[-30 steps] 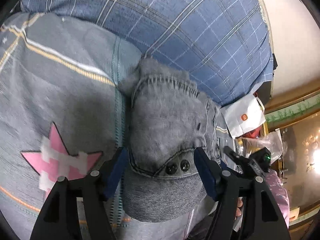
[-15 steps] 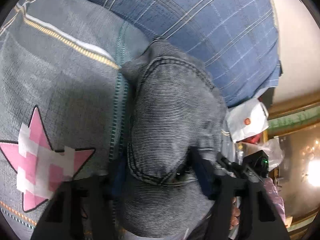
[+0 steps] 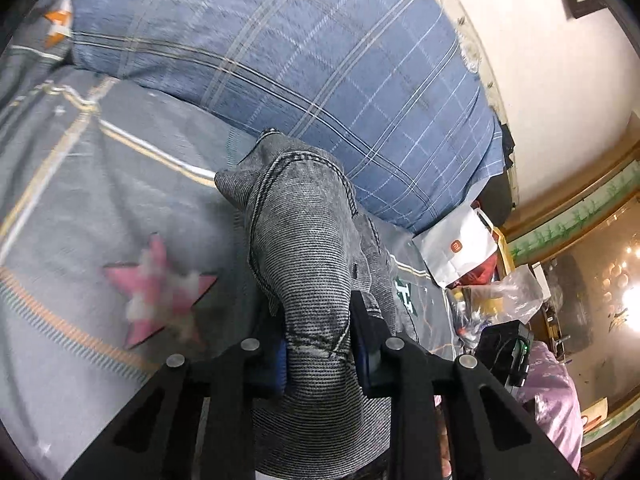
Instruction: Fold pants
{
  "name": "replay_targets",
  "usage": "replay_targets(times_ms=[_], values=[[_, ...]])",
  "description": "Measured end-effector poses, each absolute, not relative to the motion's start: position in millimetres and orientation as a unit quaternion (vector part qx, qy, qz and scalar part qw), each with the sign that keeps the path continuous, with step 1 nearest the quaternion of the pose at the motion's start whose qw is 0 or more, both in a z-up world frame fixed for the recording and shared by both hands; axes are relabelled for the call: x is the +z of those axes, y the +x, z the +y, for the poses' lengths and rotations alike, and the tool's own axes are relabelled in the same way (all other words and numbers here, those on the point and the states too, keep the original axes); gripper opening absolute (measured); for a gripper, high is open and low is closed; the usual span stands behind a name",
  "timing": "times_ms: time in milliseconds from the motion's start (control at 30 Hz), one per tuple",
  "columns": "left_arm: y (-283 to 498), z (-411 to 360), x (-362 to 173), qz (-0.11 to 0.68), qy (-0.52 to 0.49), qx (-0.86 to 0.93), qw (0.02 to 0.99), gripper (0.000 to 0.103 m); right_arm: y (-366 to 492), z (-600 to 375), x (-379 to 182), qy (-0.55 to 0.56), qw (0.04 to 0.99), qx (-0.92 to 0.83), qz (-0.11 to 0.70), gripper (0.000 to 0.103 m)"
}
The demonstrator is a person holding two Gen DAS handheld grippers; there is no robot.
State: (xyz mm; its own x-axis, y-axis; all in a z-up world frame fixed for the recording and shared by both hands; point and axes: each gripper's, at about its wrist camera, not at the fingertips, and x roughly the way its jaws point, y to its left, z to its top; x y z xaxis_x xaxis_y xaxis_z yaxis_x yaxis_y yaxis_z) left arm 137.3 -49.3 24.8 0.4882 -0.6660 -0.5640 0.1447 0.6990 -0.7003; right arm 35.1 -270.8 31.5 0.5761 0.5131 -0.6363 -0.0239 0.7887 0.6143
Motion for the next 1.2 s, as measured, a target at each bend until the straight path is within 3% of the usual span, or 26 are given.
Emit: replay_targets(times_ms=[367, 567, 667, 833, 933, 1033, 1200], values=[[77, 9, 35, 0.391, -0.314, -0.224, 0.836, 0.026, 4, -227, 62, 0.241, 0.853, 0.202, 0.416, 0.021], [100, 19, -24, 0.443, -0.313, -0.171, 0.822, 0.027, 31, -222, 20, 0.227, 0.839, 0.184, 0.459, 0.021], [113, 25, -53, 0.47, -0.32, -0.136, 0.811, 0.038, 39, -221, -9, 0.229, 0.819, 0.172, 0.498, 0.022], [116, 32, -47, 0.475, -0.327, -0.126, 0.808, 0.048, 37, -227, -6, 0.242, 0.816, 0.181, 0.493, 0.028], [116, 36, -28, 0.458, -0.298, -0.1, 0.832, 0.05, 32, -236, 4, 0.251, 0.825, 0.175, 0.476, 0.042], [126, 44, -4, 0.44, -0.287, -0.093, 0.846, 0.069, 33, -245, 26, 0.26, 0.832, 0.178, 0.456, 0.072], [178, 39, 5, 0.476, -0.293, -0.112, 0.821, 0.069, 78, -258, 42, 0.288, 0.814, 0.158, 0.478, 0.075]])
